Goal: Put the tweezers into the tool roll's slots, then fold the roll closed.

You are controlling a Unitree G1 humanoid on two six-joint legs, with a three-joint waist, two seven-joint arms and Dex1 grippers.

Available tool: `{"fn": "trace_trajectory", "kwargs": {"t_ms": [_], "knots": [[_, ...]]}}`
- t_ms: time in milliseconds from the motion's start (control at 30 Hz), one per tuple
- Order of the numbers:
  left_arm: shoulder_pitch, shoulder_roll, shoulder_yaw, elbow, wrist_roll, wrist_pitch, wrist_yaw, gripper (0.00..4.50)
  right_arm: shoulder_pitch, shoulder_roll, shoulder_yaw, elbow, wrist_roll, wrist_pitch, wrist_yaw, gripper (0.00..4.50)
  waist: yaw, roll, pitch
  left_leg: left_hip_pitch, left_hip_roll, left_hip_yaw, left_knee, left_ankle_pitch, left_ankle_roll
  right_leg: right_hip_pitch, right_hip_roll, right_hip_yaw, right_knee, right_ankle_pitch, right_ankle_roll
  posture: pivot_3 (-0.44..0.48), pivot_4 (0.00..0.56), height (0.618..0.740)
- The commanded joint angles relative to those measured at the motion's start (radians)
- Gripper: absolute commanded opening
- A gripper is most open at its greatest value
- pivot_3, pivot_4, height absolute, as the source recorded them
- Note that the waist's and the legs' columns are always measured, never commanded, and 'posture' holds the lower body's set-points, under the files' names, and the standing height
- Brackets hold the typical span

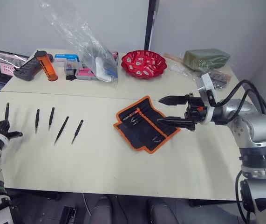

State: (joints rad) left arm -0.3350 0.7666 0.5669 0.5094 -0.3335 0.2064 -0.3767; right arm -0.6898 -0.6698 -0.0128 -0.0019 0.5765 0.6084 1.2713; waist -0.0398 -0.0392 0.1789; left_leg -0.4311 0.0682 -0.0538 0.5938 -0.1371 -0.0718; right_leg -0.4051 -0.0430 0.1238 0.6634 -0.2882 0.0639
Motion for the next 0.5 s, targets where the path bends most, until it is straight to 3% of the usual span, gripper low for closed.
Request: {"fn": "trace_trajectory", "kwargs": {"t_ms": [33, 267, 367, 500], "knots": [[-0.036, 0.03, -0.072, -0.175, -0.042, 0.042, -0.12, 0.02, 0.022, -0.031, -0.016, -0.008, -0.029, -0.04, -0.017, 4.5, 0.003, 0.0, 0.0, 0.0, 0.0, 0.0, 0.0, 0.0, 0.0, 0.0, 0.0, 0.0, 0.0, 0.0, 0.0, 0.0, 0.15, 0.729], [-0.11, 0.045, -0.258, -0.42, -0.123, 0.204, -0.356, 0.02, 0.107, -0.022, -0.039, -0.046, -0.032, -0.025, -0.107, 4.5, -0.005, 0.0, 0.0, 0.0, 0.0, 0.0, 0.0, 0.0, 0.0, 0.0, 0.0, 0.0, 0.0, 0.0, 0.0, 0.0, 0.15, 0.729], [-0.163, 0.048, -0.349, -0.505, -0.156, 0.289, -0.442, 0.0, 0.16, -0.001, -0.049, -0.05, -0.06, -0.052, -0.189, 3.72, -0.013, 0.0, 0.0, 0.0, 0.0, 0.0, 0.0, 0.0, 0.0, 0.0, 0.0, 0.0, 0.0, 0.0, 0.001, 0.0, 0.15, 0.729], [-0.212, 0.044, -0.455, -0.586, -0.171, 0.372, -0.516, 0.0, 0.216, 0.047, -0.02, -0.042, -0.147, -0.118, -0.304, 2.27, -0.016, 0.0, 0.0, 0.0, 0.0, 0.0, 0.001, 0.0, 0.0, 0.0, 0.001, 0.001, 0.0, -0.002, 0.003, 0.0, 0.15, 0.729]]}}
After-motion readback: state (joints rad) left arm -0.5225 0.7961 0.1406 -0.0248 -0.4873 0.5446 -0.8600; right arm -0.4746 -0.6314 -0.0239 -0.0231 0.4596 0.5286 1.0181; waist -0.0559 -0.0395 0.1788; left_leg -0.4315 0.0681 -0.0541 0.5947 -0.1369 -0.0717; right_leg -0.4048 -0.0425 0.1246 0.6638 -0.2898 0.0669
